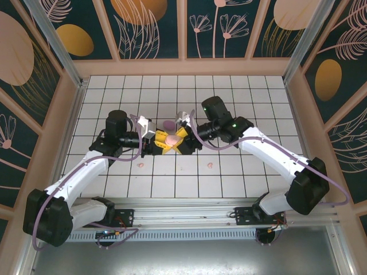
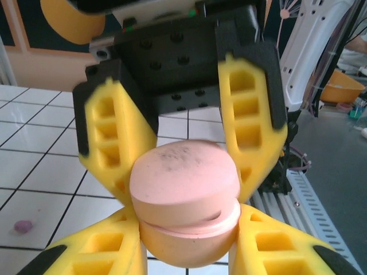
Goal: Insert wireless bluetooth earbuds into charging case
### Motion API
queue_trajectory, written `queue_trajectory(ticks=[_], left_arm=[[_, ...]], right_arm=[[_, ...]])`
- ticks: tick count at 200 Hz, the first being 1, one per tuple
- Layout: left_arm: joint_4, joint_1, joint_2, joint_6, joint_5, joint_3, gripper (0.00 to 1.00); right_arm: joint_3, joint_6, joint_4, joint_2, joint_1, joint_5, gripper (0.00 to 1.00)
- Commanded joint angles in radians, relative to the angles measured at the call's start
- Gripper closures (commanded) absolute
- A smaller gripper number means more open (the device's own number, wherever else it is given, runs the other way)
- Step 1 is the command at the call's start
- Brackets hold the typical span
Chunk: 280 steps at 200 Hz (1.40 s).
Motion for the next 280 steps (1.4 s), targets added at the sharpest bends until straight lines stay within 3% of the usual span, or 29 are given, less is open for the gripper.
queue_trajectory(ticks=[1,29,66,110,149,229,280], left_arm=[[-0.053,-0.002,0.004,0.038,0.018,-0.019,0.99],[-0.053,-0.001,0.006,0.042,0.021,-0.017,1.00],[-0.052,-0.002,-0.002,0.042,0.023,-0.027,1.00],[0.081,-0.002,-0.002,-0.089,0.028,-0.081,1.00],[0.181,-0.003,0.005,-0.165,0.038,-0.099,1.00],[0.273,0.006,0.072,-0.251,0.037,-0.101,1.00],[0.273,0.012,0.054,-0.265,0.027,-0.102,1.00]], right_arm=[[0.036,0.044,0.071,-0.042,-0.044,-0.019,0.46],[0.047,0.051,0.066,-0.031,-0.049,-0.015,0.42],[0.065,0.078,0.064,-0.007,-0.049,0.084,0.41],[0.065,0.094,0.048,0.003,-0.049,0.065,0.40],[0.029,0.135,0.066,-0.005,-0.049,0.183,0.39],[-0.091,0.170,0.140,-0.133,-0.048,0.153,0.34],[-0.130,0.093,0.119,-0.138,0.030,0.206,0.27]])
